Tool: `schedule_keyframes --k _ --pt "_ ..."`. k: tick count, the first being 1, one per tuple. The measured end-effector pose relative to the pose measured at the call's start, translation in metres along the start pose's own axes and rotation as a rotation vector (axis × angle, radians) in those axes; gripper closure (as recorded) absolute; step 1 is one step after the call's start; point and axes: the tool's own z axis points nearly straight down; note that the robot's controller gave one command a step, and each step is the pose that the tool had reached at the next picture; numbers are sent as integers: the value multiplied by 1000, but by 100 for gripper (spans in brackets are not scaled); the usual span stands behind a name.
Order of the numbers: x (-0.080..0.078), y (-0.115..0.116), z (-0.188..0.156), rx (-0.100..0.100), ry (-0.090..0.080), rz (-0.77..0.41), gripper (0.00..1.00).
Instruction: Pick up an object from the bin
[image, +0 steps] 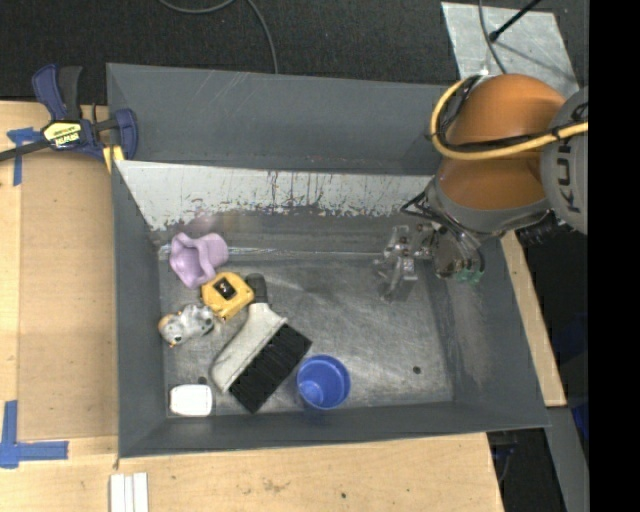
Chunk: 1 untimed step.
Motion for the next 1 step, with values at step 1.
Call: schedule_keyframes --k 1 --pt "8 16 11 1 -6 101 100"
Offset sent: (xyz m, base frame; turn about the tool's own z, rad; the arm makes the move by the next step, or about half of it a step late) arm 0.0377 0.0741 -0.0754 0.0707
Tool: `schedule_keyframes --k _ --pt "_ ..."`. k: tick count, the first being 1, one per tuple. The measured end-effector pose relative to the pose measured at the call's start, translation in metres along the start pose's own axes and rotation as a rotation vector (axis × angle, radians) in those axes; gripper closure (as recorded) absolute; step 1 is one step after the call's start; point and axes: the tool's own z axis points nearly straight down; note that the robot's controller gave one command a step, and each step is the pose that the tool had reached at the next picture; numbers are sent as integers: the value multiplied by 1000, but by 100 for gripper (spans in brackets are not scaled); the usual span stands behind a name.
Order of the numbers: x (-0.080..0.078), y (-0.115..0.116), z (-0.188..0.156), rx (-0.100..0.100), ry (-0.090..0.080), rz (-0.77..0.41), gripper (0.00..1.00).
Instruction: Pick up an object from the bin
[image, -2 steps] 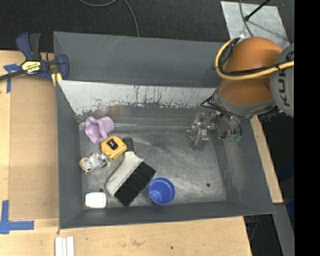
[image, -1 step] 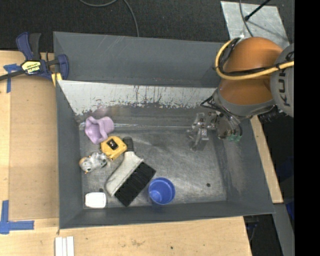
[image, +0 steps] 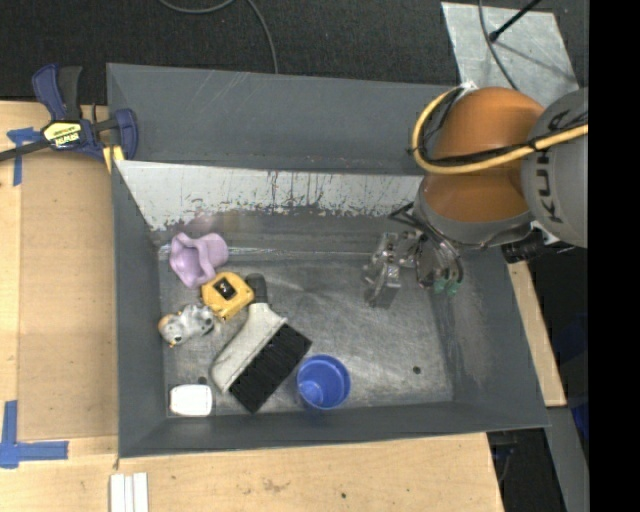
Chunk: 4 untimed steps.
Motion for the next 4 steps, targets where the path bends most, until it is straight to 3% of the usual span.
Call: schedule_keyframes --k 1,2,3,4 --pt "-12 35 31 -2 2 99 100" --pt "-6 28 -1 1 15 -30 100" --pt "-1 17 -64 1 8 105 100" --pt "2 45 40 0 4 224 0"
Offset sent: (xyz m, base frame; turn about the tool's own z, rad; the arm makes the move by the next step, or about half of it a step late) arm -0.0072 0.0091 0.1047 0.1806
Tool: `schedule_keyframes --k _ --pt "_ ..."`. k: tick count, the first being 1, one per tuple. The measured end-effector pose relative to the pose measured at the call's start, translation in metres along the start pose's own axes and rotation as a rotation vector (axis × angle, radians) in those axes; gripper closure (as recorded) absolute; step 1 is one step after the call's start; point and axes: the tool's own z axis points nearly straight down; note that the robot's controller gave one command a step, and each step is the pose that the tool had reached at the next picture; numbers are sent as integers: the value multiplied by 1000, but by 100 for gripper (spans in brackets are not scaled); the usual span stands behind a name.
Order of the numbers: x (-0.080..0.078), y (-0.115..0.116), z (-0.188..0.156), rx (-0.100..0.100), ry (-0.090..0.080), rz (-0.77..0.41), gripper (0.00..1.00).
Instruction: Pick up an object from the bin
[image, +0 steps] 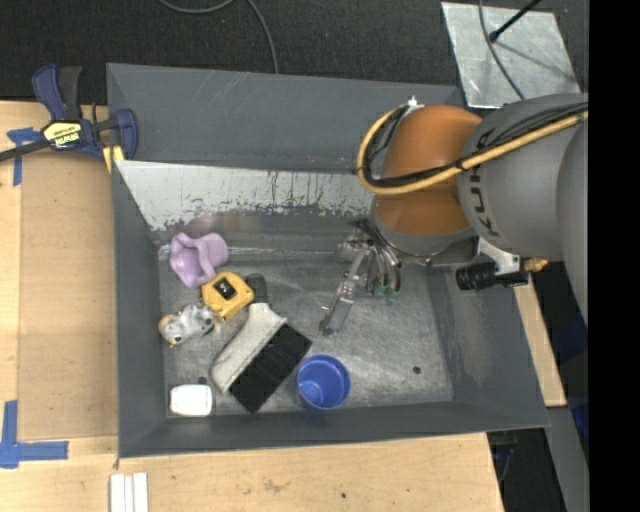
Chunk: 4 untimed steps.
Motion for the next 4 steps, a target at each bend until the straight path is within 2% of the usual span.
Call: schedule_keyframes --k 1,2,3,4 --pt "1 2 1 1 2 -1 0" --pt "58 41 25 -1 -2 -21 0" --pt "87 64 25 0 7 -88 0" --pt "81 36 75 -8 -22 -173 100"
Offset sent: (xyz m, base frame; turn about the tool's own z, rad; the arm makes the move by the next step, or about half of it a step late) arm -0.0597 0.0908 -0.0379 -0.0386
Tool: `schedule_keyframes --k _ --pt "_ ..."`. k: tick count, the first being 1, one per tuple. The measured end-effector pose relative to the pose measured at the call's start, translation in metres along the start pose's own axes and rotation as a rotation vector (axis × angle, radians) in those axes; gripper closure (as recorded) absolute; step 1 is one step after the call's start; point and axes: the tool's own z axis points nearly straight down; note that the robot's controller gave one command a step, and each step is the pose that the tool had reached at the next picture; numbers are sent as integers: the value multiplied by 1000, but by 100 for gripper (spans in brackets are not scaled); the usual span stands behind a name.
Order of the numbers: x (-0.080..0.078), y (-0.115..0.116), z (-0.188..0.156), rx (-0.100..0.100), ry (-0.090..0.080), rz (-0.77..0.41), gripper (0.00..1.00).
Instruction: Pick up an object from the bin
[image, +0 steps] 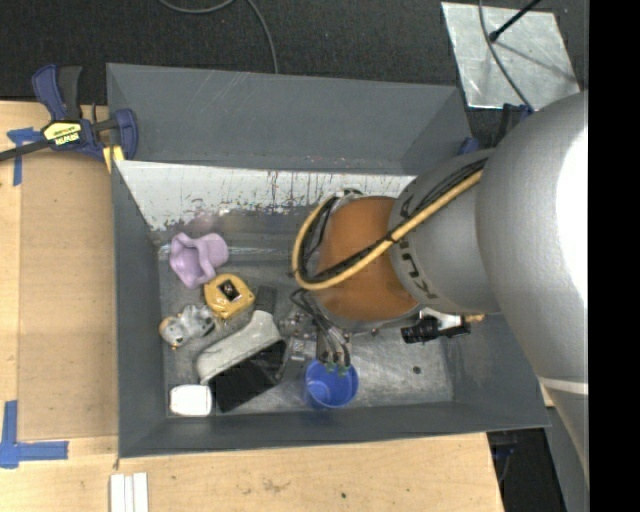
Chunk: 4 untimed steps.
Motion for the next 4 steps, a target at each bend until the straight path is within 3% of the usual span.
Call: schedule_keyframes --k 1,2,3,4 --pt "0 0 0 0 0 1 100" --pt "3 -1 -40 9 31 -20 100" --pt "2 1 -87 7 28 -19 100" --pt "2 3 -96 4 19 -23 100"
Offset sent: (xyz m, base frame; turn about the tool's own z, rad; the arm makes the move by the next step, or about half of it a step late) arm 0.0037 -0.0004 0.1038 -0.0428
